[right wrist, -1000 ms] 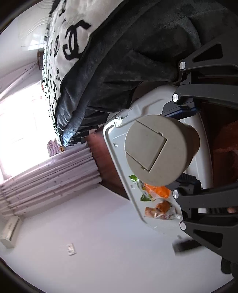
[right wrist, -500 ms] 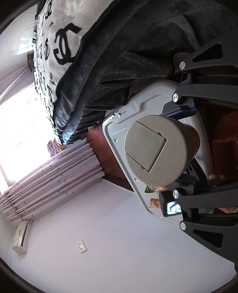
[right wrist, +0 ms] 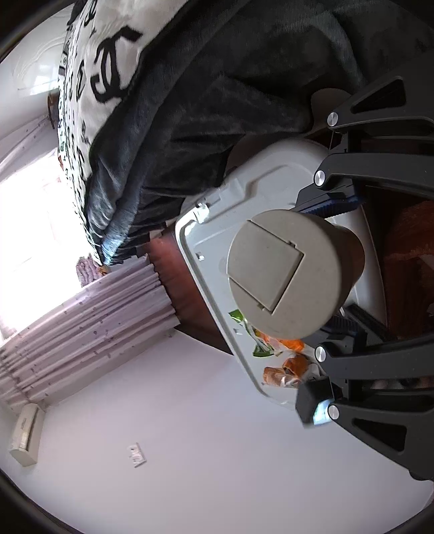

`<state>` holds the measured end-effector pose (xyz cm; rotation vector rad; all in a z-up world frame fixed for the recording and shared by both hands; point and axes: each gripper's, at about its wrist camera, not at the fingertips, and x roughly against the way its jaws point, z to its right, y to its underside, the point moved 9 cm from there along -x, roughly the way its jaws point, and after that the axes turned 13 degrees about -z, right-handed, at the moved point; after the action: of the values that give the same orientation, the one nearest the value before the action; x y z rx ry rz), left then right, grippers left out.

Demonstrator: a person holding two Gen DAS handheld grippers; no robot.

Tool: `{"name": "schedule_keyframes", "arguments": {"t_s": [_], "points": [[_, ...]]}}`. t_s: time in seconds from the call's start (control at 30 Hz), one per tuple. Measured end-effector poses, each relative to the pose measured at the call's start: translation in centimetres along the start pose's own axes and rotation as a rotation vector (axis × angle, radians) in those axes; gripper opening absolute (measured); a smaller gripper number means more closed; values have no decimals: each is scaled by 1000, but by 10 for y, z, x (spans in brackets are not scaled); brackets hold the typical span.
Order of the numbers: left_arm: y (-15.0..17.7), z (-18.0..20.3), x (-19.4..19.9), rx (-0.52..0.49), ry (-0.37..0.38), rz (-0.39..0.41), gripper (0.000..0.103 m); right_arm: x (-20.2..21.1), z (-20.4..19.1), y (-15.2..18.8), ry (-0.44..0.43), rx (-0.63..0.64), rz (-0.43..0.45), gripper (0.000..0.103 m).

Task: Collect trash
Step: 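Carry the block and cup over the bin and open both grippers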

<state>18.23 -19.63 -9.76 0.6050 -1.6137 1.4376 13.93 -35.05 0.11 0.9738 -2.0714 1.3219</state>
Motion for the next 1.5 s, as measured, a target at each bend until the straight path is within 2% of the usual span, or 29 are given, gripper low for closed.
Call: {"name": "schedule_keyframes", "arguments": {"t_s": [0.1, 0.23, 0.33, 0.47, 0.53, 0.63, 0.77, 0.83, 0.93, 1.13, 1.5], "points": [[26, -19, 42, 34, -19, -4, 36, -11, -19, 3, -12, 48, -24, 48], [86, -65, 96, 103, -113, -52, 36, -23, -46, 11, -25, 118, -51, 48], [128, -97, 119, 167, -170, -89, 36, -31, -66, 25, -28, 170, -74, 48], [182, -126, 139, 266, -189, -111, 37, -36, -92, 66, 16, 268, -104, 48], [207, -133, 137, 286, -214, -136, 37, -39, -101, 103, 24, 301, -145, 48], [232, -133, 127, 288, -209, -183, 37, -44, -103, 160, 48, 320, -215, 48], [230, -123, 113, 229, -216, -185, 37, -59, -104, 209, 81, 341, -302, 48], [225, -121, 106, 225, -202, -186, 37, -66, -110, 218, 111, 384, -316, 48], [225, -118, 95, 228, -199, -212, 37, -73, -111, 218, 117, 389, -330, 48], [236, -123, 85, 267, -185, -252, 37, -88, -89, 224, 127, 294, -390, 48], [234, -121, 83, 250, -205, -251, 37, -89, -83, 226, 106, 266, -408, 48]]}}
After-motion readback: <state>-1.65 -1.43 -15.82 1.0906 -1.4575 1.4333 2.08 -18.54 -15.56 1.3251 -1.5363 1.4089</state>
